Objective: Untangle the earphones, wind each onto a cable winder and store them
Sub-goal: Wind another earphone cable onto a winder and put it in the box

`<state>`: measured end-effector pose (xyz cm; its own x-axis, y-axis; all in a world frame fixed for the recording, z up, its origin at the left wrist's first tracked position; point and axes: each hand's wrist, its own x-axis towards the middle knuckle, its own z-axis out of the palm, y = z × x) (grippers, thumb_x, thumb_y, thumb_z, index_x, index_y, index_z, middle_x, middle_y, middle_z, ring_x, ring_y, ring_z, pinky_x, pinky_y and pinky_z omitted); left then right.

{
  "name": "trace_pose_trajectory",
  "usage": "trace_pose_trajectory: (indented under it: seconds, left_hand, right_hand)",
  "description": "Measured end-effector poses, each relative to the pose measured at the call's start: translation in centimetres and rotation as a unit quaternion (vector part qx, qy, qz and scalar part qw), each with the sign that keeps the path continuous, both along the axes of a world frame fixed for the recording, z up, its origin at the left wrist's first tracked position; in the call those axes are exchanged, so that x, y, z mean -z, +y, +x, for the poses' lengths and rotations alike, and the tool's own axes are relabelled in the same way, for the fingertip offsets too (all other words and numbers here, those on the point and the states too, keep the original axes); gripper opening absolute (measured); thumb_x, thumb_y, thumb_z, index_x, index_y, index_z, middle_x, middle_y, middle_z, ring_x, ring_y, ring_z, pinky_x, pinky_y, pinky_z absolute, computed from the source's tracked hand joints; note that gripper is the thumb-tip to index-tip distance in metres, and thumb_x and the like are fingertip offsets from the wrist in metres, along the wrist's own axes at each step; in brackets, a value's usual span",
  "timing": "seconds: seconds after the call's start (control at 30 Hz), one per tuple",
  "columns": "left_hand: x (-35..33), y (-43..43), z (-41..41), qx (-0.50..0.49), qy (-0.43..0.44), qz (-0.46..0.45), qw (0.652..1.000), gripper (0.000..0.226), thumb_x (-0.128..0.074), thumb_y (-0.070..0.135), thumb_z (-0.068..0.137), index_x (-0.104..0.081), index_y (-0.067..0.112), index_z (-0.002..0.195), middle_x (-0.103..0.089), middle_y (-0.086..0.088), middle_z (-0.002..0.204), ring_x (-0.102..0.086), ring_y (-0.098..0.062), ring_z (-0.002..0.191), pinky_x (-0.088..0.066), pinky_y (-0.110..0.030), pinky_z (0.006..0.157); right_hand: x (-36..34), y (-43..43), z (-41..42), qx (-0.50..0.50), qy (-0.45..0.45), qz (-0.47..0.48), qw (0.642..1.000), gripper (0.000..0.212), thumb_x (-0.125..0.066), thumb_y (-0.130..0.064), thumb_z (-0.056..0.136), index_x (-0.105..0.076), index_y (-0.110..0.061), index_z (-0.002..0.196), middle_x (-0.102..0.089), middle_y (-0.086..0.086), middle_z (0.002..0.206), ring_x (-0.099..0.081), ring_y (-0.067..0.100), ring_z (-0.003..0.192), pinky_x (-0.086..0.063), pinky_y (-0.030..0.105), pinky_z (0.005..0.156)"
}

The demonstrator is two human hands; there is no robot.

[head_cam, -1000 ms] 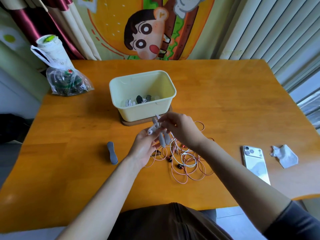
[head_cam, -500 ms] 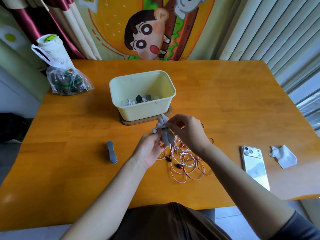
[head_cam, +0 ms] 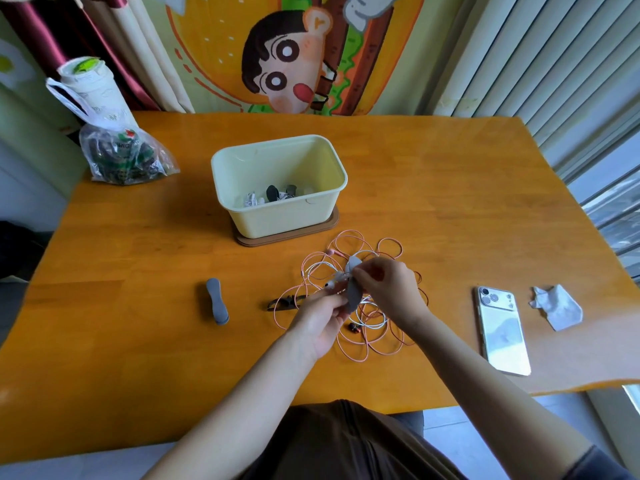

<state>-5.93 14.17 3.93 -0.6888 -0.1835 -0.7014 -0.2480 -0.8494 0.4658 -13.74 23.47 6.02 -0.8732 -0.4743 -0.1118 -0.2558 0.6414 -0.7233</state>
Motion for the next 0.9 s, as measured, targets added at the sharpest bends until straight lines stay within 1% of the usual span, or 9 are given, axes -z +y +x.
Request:
trace_pose_trajectory:
  seconds: [0.1,0.23,0.3,0.43,0.57,0.63,0.7,0.8,0.9]
  left_hand:
    - [0.1,0.5,-0.1,0.009,-0.027,-0.028,0.999,0.024,-0.044,-0.015,0.091,-0.062,0.001,0.097,-0.065,-0.014,0.091,-0.059,-0.022,0.084,-0.048,-0.025,0.075]
    - [0.0,1.1,-0.3,0.004,-0.047,-0.067,0.997,0.025,-0.046,-0.012,0.093,-0.064,0.0,0.106,-0.064,-0.015,0.1,-0.058,-0.024,0.093,-0.048,-0.023,0.075]
    - [0.0,1.0,-0.5,-0.006,-0.051,-0.072,0.996,0.025,-0.047,-0.009,0.094,-0.065,0.003,0.106,-0.064,-0.014,0.103,-0.058,-0.024,0.096,-0.048,-0.023,0.075]
    - [0.1,0.6,-0.8,-0.016,-0.06,-0.051,0.997,0.018,-0.053,0.003,0.094,-0.065,0.001,0.107,-0.066,-0.015,0.103,-0.06,-0.025,0.097,-0.051,-0.027,0.076]
    - [-0.1,0.2,-1.0,-0.022,-0.052,-0.023,0.998,0.027,-0.063,0.021,0.091,-0.065,0.004,0.111,-0.067,-0.017,0.109,-0.061,-0.027,0.105,-0.054,-0.032,0.077]
    - [-0.3,0.1,-1.2,-0.025,-0.052,-0.017,0.998,0.03,-0.066,0.023,0.089,-0.065,0.004,0.112,-0.067,-0.016,0.111,-0.061,-0.025,0.106,-0.054,-0.031,0.073]
    - [-0.4,0.0,-1.5,-0.041,-0.056,-0.006,0.998,0.03,-0.065,0.02,0.09,-0.064,0.003,0.113,-0.067,-0.016,0.111,-0.063,-0.022,0.099,-0.052,-0.029,0.07]
    - [-0.8,-0.3,-1.6,-0.062,-0.044,0.012,0.997,0.029,-0.063,0.015,0.091,-0.063,-0.001,0.115,-0.067,-0.015,0.106,-0.064,-0.019,0.088,-0.052,-0.027,0.07]
    - [-0.9,-0.7,-1.4,-0.056,-0.022,0.011,0.998,0.024,-0.063,0.016,0.09,-0.065,-0.001,0.107,-0.068,-0.012,0.093,-0.064,-0.02,0.087,-0.051,-0.028,0.077]
  right_hand:
    - [0.5,0.4,0.1,0.024,-0.013,-0.003,1.0,0.014,-0.062,-0.018,0.09,-0.068,-0.006,0.091,-0.066,0.003,0.082,-0.058,0.008,0.067,-0.044,0.006,0.053]
    - [0.8,0.5,0.2,0.032,-0.021,-0.008,0.999,0.013,-0.062,-0.018,0.09,-0.066,-0.006,0.091,-0.063,0.001,0.08,-0.055,0.001,0.064,-0.043,0.004,0.054]
    - [0.7,0.6,0.4,0.015,-0.007,-0.006,1.0,0.012,-0.062,-0.016,0.09,-0.066,-0.005,0.094,-0.062,-0.001,0.081,-0.054,-0.001,0.066,-0.043,0.003,0.057]
    - [0.6,0.8,0.8,-0.004,0.041,-0.015,0.999,0.008,-0.063,-0.011,0.088,-0.067,-0.006,0.093,-0.062,-0.002,0.082,-0.054,0.0,0.068,-0.042,0.004,0.062]
    - [0.4,0.6,1.1,-0.018,0.069,-0.036,0.997,0.006,-0.065,-0.007,0.086,-0.069,-0.005,0.091,-0.064,-0.001,0.083,-0.057,0.005,0.071,-0.042,0.004,0.064]
    - [0.3,0.4,1.2,-0.032,0.08,-0.042,0.995,0.006,-0.066,-0.006,0.085,-0.069,-0.005,0.091,-0.065,0.002,0.086,-0.059,0.01,0.075,-0.043,0.005,0.066]
    - [0.2,0.3,1.4,-0.036,0.075,-0.054,0.995,0.007,-0.066,-0.006,0.085,-0.069,-0.007,0.091,-0.065,-0.001,0.085,-0.061,0.011,0.076,-0.044,0.006,0.066]
    - [0.1,0.1,1.8,-0.02,0.057,-0.075,0.995,0.008,-0.066,-0.007,0.085,-0.067,-0.008,0.093,-0.062,-0.007,0.083,-0.058,-0.003,0.072,-0.041,0.002,0.064]
    - [-0.2,0.1,2.1,-0.004,0.033,-0.104,0.994,0.005,-0.065,-0.01,0.087,-0.065,-0.01,0.093,-0.062,-0.01,0.081,-0.057,-0.014,0.07,-0.04,0.001,0.063]
